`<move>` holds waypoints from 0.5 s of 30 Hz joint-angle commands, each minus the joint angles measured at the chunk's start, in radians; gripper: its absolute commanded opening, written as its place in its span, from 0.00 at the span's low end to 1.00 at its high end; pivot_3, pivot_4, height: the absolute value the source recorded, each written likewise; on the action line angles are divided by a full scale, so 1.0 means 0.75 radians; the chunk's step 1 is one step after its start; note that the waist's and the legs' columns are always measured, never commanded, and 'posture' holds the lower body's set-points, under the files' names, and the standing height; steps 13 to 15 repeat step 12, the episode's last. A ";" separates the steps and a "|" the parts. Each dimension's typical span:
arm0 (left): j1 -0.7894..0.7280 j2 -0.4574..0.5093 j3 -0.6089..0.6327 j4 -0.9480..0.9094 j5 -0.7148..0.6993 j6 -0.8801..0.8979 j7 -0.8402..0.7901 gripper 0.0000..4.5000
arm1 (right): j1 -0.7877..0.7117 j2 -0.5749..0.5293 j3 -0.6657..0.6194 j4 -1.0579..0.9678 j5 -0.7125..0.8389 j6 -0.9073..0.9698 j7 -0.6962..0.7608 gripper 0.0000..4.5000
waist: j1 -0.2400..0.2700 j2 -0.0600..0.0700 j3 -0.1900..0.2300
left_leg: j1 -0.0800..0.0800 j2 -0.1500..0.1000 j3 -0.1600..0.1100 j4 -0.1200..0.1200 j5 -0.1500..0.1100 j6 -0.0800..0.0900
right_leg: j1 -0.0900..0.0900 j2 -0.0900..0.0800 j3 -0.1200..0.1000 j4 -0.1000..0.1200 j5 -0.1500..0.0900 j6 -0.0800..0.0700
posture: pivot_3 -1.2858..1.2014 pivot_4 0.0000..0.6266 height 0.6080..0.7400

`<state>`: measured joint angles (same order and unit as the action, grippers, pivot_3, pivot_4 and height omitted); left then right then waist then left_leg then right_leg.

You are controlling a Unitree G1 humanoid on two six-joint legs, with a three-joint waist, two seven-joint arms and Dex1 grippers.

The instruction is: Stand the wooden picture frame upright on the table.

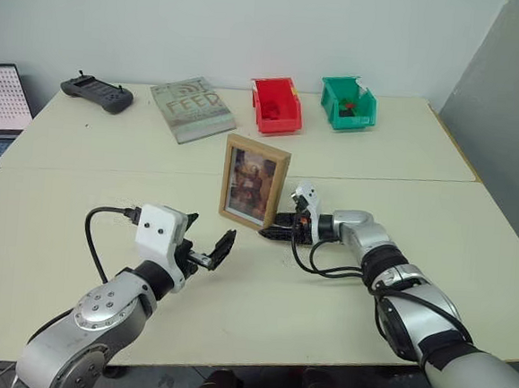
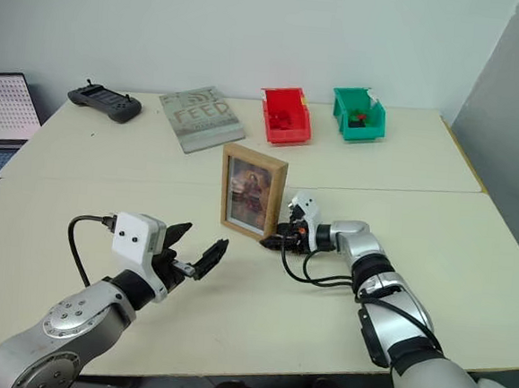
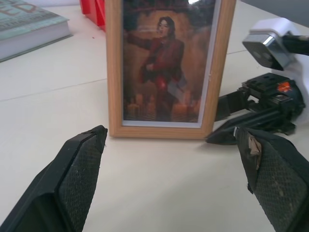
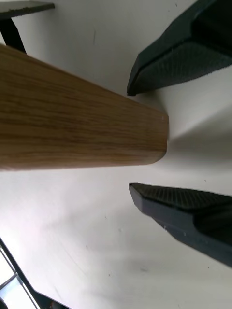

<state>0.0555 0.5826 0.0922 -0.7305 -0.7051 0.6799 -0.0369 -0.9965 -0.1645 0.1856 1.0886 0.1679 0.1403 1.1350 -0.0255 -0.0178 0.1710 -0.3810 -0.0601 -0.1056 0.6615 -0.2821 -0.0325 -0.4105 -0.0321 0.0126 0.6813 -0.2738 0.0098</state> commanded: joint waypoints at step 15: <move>-0.302 0.547 0.369 0.487 -0.231 0.264 -0.690 1.00 | 0.317 -0.516 -0.169 -1.371 0.351 0.750 0.134 0.99 | 0.002 0.002 0.001 | -0.001 0.003 -0.003 -0.001 0.000 0.000 | -0.001 0.002 -0.002 0.000 0.000 0.000 | 0.52 0.24 1.00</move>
